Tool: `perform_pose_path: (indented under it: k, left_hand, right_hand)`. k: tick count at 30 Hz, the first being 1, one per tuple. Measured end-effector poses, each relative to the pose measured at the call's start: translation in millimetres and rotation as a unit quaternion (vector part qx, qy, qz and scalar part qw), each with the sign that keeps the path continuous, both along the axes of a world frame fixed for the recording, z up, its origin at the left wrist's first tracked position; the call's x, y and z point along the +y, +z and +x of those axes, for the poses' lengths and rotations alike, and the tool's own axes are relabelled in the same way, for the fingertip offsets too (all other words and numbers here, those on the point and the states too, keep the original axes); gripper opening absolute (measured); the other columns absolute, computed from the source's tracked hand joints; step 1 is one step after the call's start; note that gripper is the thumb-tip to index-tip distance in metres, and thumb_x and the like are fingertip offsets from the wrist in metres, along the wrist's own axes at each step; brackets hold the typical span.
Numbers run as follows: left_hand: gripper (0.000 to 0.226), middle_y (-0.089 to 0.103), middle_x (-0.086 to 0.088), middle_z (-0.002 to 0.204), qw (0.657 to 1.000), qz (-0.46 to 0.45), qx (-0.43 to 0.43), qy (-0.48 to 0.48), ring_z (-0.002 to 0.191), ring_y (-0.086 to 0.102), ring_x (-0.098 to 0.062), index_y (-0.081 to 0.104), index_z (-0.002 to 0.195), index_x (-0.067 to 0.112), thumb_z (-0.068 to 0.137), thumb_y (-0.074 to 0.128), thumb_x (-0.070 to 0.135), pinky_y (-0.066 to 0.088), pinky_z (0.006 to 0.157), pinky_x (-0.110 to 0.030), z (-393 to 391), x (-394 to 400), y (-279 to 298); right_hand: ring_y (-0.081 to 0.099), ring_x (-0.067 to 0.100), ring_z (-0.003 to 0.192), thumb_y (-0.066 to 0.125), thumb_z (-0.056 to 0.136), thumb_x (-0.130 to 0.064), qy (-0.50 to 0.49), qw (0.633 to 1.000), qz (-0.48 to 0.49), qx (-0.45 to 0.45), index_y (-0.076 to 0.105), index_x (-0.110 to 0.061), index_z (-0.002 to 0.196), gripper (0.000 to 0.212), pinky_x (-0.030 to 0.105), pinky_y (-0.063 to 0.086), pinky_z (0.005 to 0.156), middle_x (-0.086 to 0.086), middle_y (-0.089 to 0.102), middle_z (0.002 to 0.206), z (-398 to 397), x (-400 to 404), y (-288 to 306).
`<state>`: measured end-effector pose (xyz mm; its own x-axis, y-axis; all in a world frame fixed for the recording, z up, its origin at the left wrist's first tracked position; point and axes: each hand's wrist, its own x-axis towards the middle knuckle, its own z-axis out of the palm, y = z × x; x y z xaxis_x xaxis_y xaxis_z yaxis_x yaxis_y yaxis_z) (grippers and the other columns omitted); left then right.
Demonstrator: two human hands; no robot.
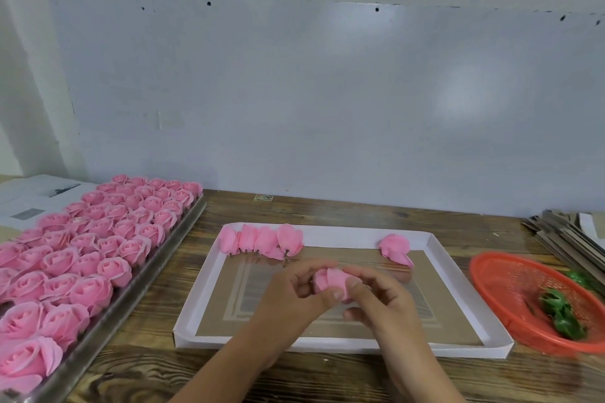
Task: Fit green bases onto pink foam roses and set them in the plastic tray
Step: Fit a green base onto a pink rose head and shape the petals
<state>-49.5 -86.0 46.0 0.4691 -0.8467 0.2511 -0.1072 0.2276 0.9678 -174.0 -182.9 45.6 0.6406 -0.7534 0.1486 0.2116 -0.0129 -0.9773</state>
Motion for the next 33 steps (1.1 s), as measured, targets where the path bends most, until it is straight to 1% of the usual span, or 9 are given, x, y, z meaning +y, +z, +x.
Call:
perform_pose_path:
  k: [5, 11, 13, 15, 17, 21, 23, 28, 33]
  left_hand:
    - [0.053, 0.074, 0.014, 0.116, 0.999, 0.015, -0.044, 0.017, 0.109, 0.070, -0.009, 0.067, 0.110, 0.057, 0.077, 0.082, 0.018, 0.056, 0.090, -0.023, 3.7, -2.8, -7.4]
    - [0.058, 0.072, 0.020, 0.116, 0.996, 0.039, -0.075, 0.023, 0.106, 0.071, -0.006, 0.062, 0.111, 0.063, 0.075, 0.082, 0.022, 0.057, 0.089, -0.023, 6.0, -1.9, -9.7]
    - [0.054, 0.071, 0.019, 0.116, 0.996, 0.040, -0.080, 0.025, 0.104, 0.072, -0.009, 0.063, 0.111, 0.060, 0.072, 0.082, 0.028, 0.059, 0.089, -0.028, 4.6, -1.7, -10.3]
    - [0.042, 0.074, 0.010, 0.113, 0.996, 0.033, -0.082, 0.022, 0.102, 0.073, -0.014, 0.068, 0.109, 0.048, 0.074, 0.080, 0.029, 0.060, 0.090, -0.033, 3.4, -1.7, -11.2]
    - [0.029, 0.076, 0.005, 0.110, 0.995, 0.025, -0.089, 0.026, 0.102, 0.073, -0.015, 0.072, 0.103, 0.040, 0.077, 0.077, 0.028, 0.059, 0.089, -0.030, 3.1, -1.2, -11.2]
    - [0.023, 0.078, 0.004, 0.102, 0.997, 0.038, -0.061, 0.030, 0.095, 0.075, -0.016, 0.074, 0.100, 0.039, 0.079, 0.079, 0.032, 0.059, 0.087, -0.030, 4.3, -1.1, -9.5]
    - [0.023, 0.078, 0.003, 0.103, 0.998, 0.039, -0.038, 0.035, 0.094, 0.075, -0.018, 0.074, 0.099, 0.038, 0.078, 0.081, 0.033, 0.058, 0.084, -0.029, 5.8, -0.3, -8.4]
    - [0.030, 0.077, -0.001, 0.107, 0.999, 0.038, -0.015, 0.011, 0.099, 0.074, -0.022, 0.074, 0.104, 0.034, 0.075, 0.083, 0.027, 0.059, 0.088, -0.032, 7.0, 0.4, -7.3]
    - [0.033, 0.077, -0.003, 0.103, 0.999, 0.027, -0.020, 0.007, 0.095, 0.075, -0.023, 0.074, 0.101, 0.032, 0.071, 0.085, 0.030, 0.059, 0.086, -0.034, 4.5, 1.0, -5.2]
  right_hand:
    - [0.065, 0.016, 0.068, 0.063, 0.091, -0.004, -0.006, 1.000, 0.031, 0.001, 0.077, -0.017, 0.089, 0.020, 0.024, 0.054, 0.059, 0.013, 0.073, 0.084, -0.1, -5.2, -3.5]
    - [0.065, 0.012, 0.069, 0.073, 0.084, -0.011, 0.001, 1.000, 0.012, 0.027, 0.078, -0.021, 0.091, 0.014, 0.022, 0.054, 0.061, 0.011, 0.073, 0.083, 0.7, -4.0, -6.1]
    - [0.063, 0.014, 0.065, 0.073, 0.084, -0.010, 0.000, 1.000, 0.020, 0.023, 0.078, -0.019, 0.089, 0.011, 0.022, 0.053, 0.059, 0.010, 0.073, 0.080, 1.2, -4.7, -6.4]
    - [0.059, 0.013, 0.060, 0.072, 0.085, -0.012, 0.004, 0.999, 0.028, 0.023, 0.077, -0.016, 0.087, 0.008, 0.021, 0.051, 0.056, 0.006, 0.070, 0.073, 0.8, -5.7, -5.8]
    - [0.058, 0.011, 0.059, 0.073, 0.085, -0.015, 0.012, 0.999, 0.023, 0.032, 0.077, -0.016, 0.088, 0.005, 0.021, 0.049, 0.056, 0.003, 0.069, 0.071, 0.0, -6.3, -5.4]
    - [0.067, 0.012, 0.073, 0.073, 0.084, -0.014, 0.002, 0.999, 0.012, 0.048, 0.076, -0.027, 0.096, 0.018, 0.022, 0.053, 0.059, -0.004, 0.075, 0.094, 0.5, -5.4, -6.1]
    - [0.069, 0.012, 0.079, 0.072, 0.084, -0.010, 0.018, 0.999, 0.007, 0.040, 0.076, -0.030, 0.099, 0.025, 0.023, 0.055, 0.063, -0.003, 0.075, 0.097, 0.6, -3.9, -5.6]
    - [0.066, 0.014, 0.070, 0.064, 0.090, -0.015, 0.060, 0.997, 0.049, 0.008, 0.078, -0.022, 0.098, 0.017, 0.023, 0.054, 0.064, 0.010, 0.074, 0.085, 0.0, -4.4, -4.2]
    - [0.056, 0.014, 0.056, 0.063, 0.078, -0.046, 0.061, 0.997, 0.036, 0.040, 0.076, -0.016, 0.077, 0.033, 0.023, 0.050, 0.055, 0.010, 0.061, 0.062, 0.2, -5.3, -3.9]
